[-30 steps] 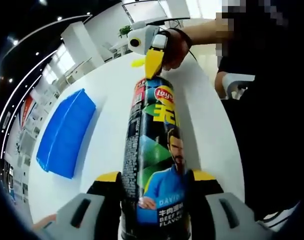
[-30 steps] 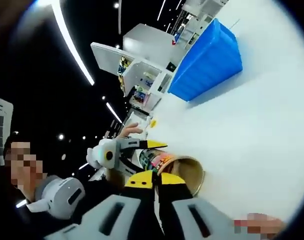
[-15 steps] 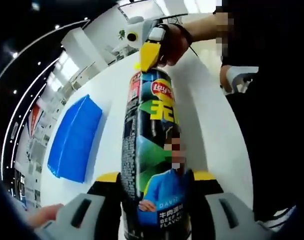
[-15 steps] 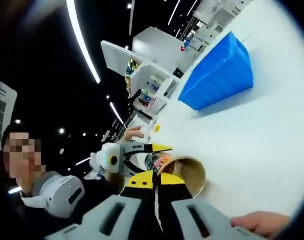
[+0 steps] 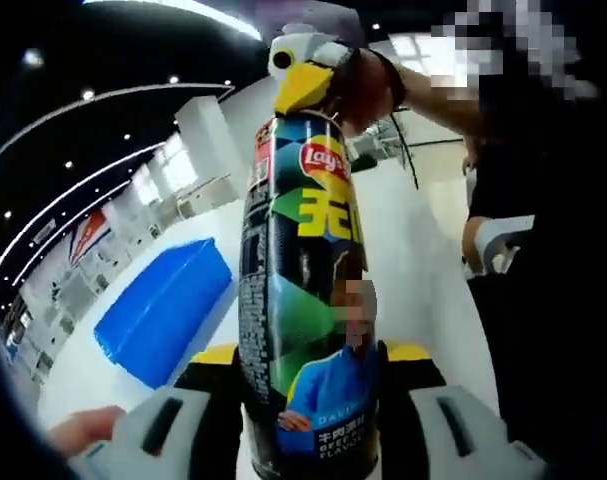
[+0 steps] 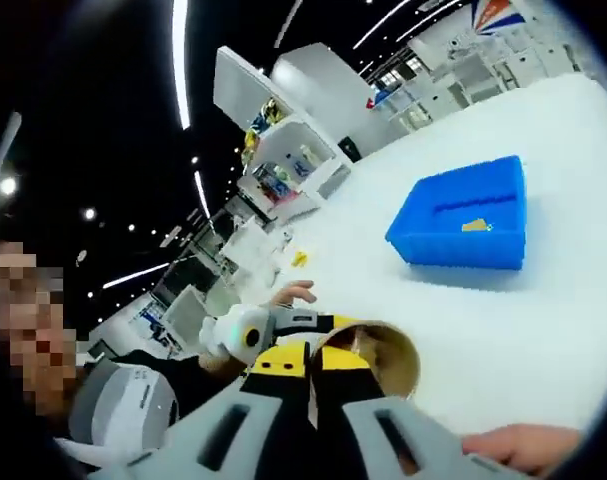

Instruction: Open the lid of the chip container on the table, take out the chips, place them into the box in front of the container, and close the lid

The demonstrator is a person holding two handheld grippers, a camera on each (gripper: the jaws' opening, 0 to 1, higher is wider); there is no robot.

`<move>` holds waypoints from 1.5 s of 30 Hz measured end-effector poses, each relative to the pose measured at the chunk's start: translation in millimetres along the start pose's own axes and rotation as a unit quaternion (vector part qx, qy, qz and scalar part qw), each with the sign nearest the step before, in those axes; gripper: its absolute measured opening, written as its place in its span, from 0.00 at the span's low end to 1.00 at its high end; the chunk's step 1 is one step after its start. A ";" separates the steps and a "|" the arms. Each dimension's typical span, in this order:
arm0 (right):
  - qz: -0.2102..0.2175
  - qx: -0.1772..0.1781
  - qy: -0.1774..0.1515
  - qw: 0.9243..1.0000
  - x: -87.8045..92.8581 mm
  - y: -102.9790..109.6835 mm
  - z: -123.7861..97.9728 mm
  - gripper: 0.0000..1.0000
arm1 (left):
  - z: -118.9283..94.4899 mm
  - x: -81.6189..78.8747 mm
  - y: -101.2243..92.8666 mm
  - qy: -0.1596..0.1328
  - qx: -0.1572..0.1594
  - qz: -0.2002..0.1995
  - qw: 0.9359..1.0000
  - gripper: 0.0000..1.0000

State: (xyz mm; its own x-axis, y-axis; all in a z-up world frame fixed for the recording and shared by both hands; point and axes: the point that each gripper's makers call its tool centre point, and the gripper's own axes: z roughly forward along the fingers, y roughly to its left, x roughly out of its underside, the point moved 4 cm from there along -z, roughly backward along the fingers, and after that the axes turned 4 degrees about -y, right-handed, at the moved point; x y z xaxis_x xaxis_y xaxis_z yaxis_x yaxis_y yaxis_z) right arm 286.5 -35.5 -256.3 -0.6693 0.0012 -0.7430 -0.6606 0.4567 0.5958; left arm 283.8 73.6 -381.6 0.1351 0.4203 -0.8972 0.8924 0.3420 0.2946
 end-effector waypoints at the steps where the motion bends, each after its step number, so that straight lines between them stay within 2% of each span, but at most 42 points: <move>1: -0.016 0.008 0.007 1.000 -3.0 4.1 0.9 0.01 | 1.2 -1.7 -0.5 -0.022 -0.003 -0.012 1.000 0.53; 3: -0.065 0.036 0.019 0.997 -12.3 10.6 5.2 0.01 | 3.0 -3.6 -0.5 -0.051 -0.009 -0.031 0.998 0.53; 5: -0.093 0.049 0.032 0.994 -18.5 20.7 12.6 0.01 | 4.3 -4.7 -0.7 -0.078 -0.013 -0.050 0.996 0.53; 8: -0.112 0.054 0.058 0.990 -22.6 33.9 25.1 0.02 | 5.7 -4.1 -1.6 -0.098 -0.026 -0.059 0.993 0.53; 10: -0.145 0.069 0.076 0.984 -24.7 39.4 33.6 0.02 | 6.2 -3.7 -2.5 -0.114 -0.029 -0.078 0.990 0.53; 13: -0.167 0.082 0.098 0.978 -25.2 46.5 45.1 0.02 | 6.9 -2.7 -2.8 -0.126 -0.032 -0.093 0.987 0.53; 16: -0.196 0.108 0.120 0.967 -25.6 49.7 54.6 0.02 | 8.5 -2.1 -2.5 -0.140 -0.038 -0.109 0.983 0.53; 17: -0.197 0.109 0.123 0.967 -25.4 50.7 56.2 0.02 | 9.4 -1.8 -3.6 -0.147 -0.038 -0.114 0.982 0.53; 19: -0.207 0.118 0.142 0.961 -26.2 54.4 62.5 0.02 | 11.7 -1.1 -6.1 -0.155 -0.034 -0.124 0.980 0.53; 23: -0.228 0.132 0.174 0.949 -25.4 59.7 73.6 0.03 | 17.8 0.0 -5.8 -0.164 -0.028 -0.135 0.977 0.53; 28: -0.238 0.139 0.199 0.940 -23.7 64.0 85.0 0.03 | 24.7 -0.5 -7.0 -0.161 -0.022 -0.142 0.976 0.53; 29: -0.249 0.144 0.201 0.936 -24.7 63.8 85.9 0.03 | 24.4 -0.1 -5.7 -0.165 -0.022 -0.148 0.975 0.53; 35: -0.253 0.141 0.192 0.938 -26.3 64.1 88.9 0.04 | 23.0 -0.6 -3.0 -0.178 -0.021 -0.166 0.970 0.52; 38: -0.252 0.137 0.189 0.939 -24.1 63.8 82.8 0.04 | 24.0 -1.0 -4.7 -0.178 -0.021 -0.159 0.971 0.52; 41: -0.243 0.127 0.184 0.944 -21.2 62.6 74.2 0.04 | 25.9 -1.2 -7.1 -0.177 -0.021 -0.144 0.973 0.52; 45: -0.238 0.124 0.174 0.947 -22.7 62.5 75.2 0.04 | 26.5 -0.8 -5.1 -0.187 -0.010 -0.150 0.971 0.52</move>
State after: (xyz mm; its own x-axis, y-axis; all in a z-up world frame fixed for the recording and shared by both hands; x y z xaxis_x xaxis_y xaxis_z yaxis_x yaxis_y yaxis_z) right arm 285.9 59.9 -225.1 -0.4148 -0.5308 -0.7390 -0.8447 0.5266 0.0959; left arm 290.5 49.2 -391.1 0.0216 -0.0340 -0.9992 0.9075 0.4201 0.0053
